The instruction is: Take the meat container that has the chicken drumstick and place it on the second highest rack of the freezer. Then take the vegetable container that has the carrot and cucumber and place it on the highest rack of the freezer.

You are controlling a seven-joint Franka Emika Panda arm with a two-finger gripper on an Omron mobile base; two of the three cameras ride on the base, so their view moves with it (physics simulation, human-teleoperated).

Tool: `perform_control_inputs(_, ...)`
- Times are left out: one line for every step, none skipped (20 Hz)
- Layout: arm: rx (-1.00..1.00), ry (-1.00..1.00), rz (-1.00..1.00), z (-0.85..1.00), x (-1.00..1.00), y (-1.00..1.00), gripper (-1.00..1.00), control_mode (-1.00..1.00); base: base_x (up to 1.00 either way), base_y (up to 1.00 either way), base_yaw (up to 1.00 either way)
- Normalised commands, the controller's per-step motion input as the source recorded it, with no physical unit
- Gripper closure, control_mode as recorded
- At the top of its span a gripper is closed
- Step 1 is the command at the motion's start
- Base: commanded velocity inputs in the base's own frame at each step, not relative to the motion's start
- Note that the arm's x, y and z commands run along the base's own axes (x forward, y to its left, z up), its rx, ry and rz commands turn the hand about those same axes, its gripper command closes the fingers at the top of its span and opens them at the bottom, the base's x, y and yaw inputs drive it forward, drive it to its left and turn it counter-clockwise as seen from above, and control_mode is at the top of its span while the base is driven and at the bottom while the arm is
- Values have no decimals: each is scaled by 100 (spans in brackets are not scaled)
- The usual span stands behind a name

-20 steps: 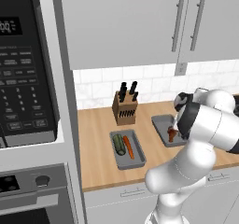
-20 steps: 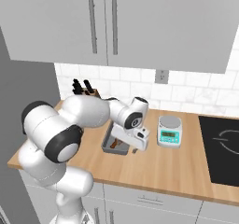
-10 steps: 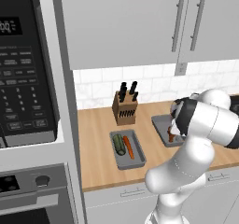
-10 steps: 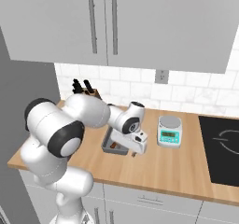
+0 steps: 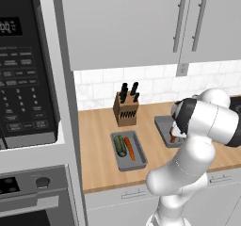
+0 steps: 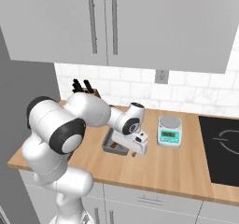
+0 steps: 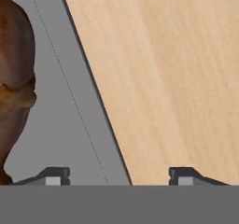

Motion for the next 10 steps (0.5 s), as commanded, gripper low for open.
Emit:
perform_control_inputs(0,0,0,0,0,0,100,-100,0,0,0)
perform_control_inputs(0,0,0,0,0,0,100,-100,0,0,0)
perform_control_inputs(0,0,0,0,0,0,100,-100,0,0,0)
perform_control_inputs(0,0,0,0,0,0,100,-100,0,0,0)
perform_control_inputs(0,0,0,0,0,0,100,-100,0,0,0)
perform_control_inputs(0,0,0,0,0,0,100,-100,0,0,0)
perform_control_inputs(0,0,0,0,0,0,100,-100,0,0,0)
perform_control_inputs(0,0,0,0,0,0,100,-100,0,0,0)
perform_control_inputs(0,0,0,0,0,0,100,-100,0,0,0)
perform_control_inputs(0,0,-4,0,0,3,100,-100,0,0,0)
